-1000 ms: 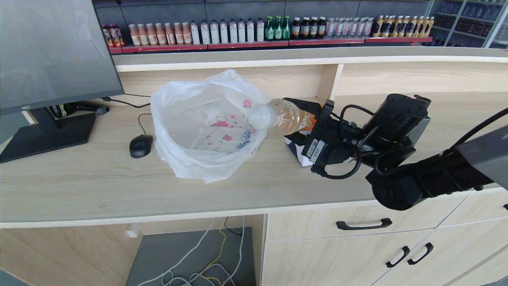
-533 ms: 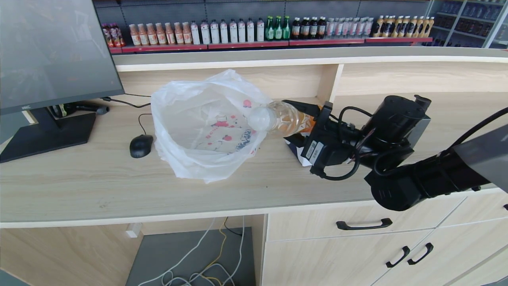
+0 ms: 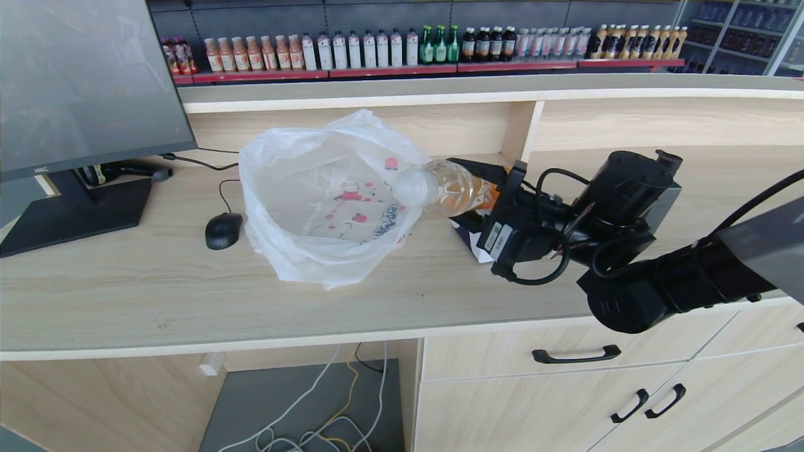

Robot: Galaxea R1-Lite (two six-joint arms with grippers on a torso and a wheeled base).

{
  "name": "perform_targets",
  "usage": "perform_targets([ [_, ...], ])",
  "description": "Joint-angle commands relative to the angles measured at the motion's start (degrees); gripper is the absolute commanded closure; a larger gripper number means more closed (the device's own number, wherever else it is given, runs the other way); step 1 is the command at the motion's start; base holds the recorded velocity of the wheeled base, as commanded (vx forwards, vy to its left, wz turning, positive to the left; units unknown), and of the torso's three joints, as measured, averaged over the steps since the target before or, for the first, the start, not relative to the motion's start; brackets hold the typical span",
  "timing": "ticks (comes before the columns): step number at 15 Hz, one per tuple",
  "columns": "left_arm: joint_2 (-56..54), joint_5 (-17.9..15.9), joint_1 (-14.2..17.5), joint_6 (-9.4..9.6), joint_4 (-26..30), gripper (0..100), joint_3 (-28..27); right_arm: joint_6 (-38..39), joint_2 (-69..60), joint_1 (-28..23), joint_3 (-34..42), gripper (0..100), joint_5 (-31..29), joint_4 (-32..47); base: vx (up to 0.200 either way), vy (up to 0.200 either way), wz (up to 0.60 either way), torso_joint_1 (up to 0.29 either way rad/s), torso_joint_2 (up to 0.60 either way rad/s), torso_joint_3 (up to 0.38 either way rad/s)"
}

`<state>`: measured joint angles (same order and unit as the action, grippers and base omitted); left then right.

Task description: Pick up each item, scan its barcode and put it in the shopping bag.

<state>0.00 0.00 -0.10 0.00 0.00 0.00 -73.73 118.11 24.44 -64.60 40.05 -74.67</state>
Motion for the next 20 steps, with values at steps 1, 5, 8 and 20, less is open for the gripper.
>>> perform_targets([
  [1,0.0,0.0,0.0,0.0,0.0,0,0.0,0.0,-0.3,0.0,0.0,100,0.0,0.0,0.0,0.0,0.0,0.0,0.0,0.0],
  [5,0.0,0.0,0.0,0.0,0.0,0,0.0,0.0,-0.4,0.0,0.0,100,0.0,0.0,0.0,0.0,0.0,0.0,0.0,0.0],
  [8,0.0,0.0,0.0,0.0,0.0,0,0.0,0.0,-0.4,0.0,0.0,100,0.0,0.0,0.0,0.0,0.0,0.0,0.0,0.0],
  [20,0.0,0.0,0.0,0.0,0.0,0,0.0,12.9,-11.6,4.3,-4.0,100,-7.1,4.9,0.0,0.0,0.0,0.0,0.0,0.0],
])
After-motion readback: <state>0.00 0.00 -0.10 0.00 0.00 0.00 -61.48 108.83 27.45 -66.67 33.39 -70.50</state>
